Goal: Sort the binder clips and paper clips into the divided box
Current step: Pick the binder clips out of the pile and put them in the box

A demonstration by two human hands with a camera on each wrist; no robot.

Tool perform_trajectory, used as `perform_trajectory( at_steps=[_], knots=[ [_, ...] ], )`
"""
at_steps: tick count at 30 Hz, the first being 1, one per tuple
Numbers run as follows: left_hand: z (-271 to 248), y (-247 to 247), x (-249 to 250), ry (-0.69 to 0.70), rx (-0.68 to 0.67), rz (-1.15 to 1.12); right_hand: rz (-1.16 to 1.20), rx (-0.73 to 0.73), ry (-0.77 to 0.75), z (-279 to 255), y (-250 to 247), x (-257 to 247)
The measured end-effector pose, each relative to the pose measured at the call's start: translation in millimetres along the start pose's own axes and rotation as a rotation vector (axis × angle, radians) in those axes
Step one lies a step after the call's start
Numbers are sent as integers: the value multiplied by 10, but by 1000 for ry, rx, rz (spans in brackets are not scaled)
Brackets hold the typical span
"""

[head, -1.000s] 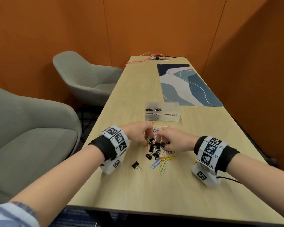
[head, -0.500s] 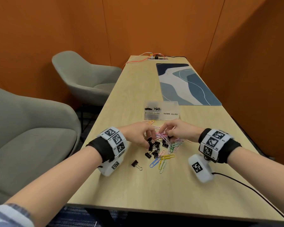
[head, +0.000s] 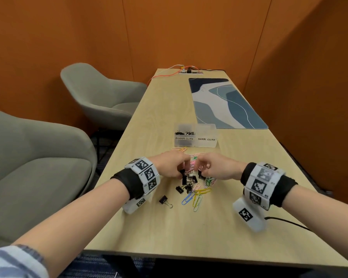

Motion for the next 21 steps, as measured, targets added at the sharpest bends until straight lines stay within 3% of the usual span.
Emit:
perform_trajectory(
  at_steps=[3, 7, 21],
  knots=[
    [15, 5, -25, -17, -6, -23, -190, -21, -51, 0, 93, -91],
    [22, -26, -55, -36, 10, -32, -219, -75, -89, 55, 247, -122],
    [23, -26, -65, 3, 28, -36, -414, 33, -152, 85, 222, -205]
  ],
)
Point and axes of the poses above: each hand's wrist, its own z-axis towards the middle knuckle, its own y-axis out of the palm, x = y × z, the point moved 9 cm from there along z, towards the middle knuckle, and after that the axes turned 10 degrees about -x, right-handed, at the moved point
